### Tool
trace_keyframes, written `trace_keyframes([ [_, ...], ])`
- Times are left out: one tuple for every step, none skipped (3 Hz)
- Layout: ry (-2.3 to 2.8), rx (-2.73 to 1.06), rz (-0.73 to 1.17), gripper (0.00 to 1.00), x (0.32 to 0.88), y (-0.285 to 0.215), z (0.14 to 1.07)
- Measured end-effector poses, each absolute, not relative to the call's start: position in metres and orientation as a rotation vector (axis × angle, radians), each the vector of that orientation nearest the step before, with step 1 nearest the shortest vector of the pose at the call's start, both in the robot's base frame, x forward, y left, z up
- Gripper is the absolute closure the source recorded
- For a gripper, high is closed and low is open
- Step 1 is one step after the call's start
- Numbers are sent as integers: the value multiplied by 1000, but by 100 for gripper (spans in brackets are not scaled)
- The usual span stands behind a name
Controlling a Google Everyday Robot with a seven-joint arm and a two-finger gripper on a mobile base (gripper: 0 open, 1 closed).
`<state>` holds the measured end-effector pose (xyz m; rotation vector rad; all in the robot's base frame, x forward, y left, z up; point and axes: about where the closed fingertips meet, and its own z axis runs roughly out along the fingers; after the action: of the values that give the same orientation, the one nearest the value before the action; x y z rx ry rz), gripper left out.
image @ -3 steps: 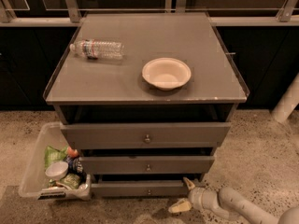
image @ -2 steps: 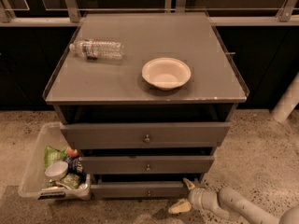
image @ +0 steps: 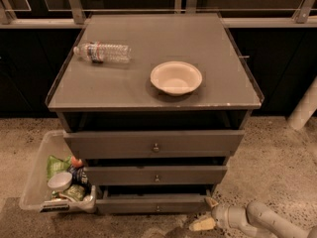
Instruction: Open bottom drawer
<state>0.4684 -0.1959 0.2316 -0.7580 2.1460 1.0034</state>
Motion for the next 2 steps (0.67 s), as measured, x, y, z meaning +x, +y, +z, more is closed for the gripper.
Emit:
trace_keyframes([
  [2104, -741, 870, 0, 497, -207, 236],
  [2032, -723, 684, 0, 541, -225, 249],
])
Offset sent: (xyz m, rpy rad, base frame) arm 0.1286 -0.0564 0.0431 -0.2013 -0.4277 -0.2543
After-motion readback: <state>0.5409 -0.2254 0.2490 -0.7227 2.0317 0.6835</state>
